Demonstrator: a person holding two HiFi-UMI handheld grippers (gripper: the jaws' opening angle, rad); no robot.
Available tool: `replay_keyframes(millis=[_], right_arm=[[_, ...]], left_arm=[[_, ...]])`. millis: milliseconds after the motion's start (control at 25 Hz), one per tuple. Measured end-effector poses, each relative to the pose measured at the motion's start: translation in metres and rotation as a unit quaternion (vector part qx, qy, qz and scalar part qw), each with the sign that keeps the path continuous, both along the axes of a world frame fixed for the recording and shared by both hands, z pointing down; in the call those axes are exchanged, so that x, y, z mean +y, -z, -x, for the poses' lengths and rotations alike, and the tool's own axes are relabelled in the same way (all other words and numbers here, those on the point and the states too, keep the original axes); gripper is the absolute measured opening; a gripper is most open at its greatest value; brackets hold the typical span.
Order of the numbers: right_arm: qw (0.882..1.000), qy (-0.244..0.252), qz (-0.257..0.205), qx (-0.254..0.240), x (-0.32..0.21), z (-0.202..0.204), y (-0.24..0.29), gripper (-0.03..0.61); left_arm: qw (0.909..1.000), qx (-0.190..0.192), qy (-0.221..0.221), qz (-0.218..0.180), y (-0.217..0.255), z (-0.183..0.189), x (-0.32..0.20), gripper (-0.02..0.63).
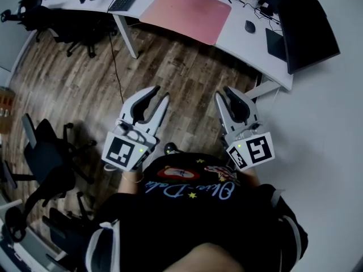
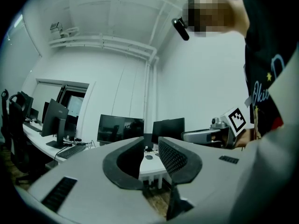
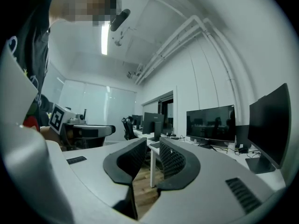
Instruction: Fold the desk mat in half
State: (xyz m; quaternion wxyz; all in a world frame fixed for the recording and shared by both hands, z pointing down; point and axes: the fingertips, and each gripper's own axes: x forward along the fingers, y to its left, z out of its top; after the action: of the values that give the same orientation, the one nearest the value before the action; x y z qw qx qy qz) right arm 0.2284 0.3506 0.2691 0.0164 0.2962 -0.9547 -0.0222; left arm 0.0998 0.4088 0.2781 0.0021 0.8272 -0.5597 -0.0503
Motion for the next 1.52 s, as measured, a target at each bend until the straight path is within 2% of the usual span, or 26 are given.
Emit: replay_keyframes(millis=[120, 400, 680, 1000, 1400, 1520], right_arm=[[1.000, -0.009, -0.001, 0.004, -0.002, 0.007, -0.002, 0.083], [1.000, -0.018, 0.003, 0.020, -0.002, 0.017, -0.010, 0.101], [1.000, -0.007, 0.011, 0.016, -0.032, 0.028, -0.019, 0.104], [0.999, 0.036, 0.004, 0.006, -0.088, 0.074, -0.023, 0.104], [0.999, 0.039, 0.012, 0.018, -0.177, 0.101, -0.036, 0.108], [0.999, 0.035, 0.016, 0.026, -0.205, 0.101, -0.043, 0.109]], left_arm=[[1.0000, -0.008, 0.001, 0.005, -0.004, 0.011, -0.001, 0.101], [0.9997, -0.013, 0.011, 0.017, -0.015, 0.035, -0.007, 0.117], [0.9985, -0.031, 0.029, 0.034, -0.027, 0.050, -0.029, 0.120], [0.9953, -0.053, 0.061, 0.053, -0.033, 0.087, -0.069, 0.120], [0.9908, -0.064, 0.091, 0.078, -0.048, 0.133, -0.143, 0.130], [0.9891, -0.078, 0.098, 0.076, -0.052, 0.140, -0.169, 0.130]])
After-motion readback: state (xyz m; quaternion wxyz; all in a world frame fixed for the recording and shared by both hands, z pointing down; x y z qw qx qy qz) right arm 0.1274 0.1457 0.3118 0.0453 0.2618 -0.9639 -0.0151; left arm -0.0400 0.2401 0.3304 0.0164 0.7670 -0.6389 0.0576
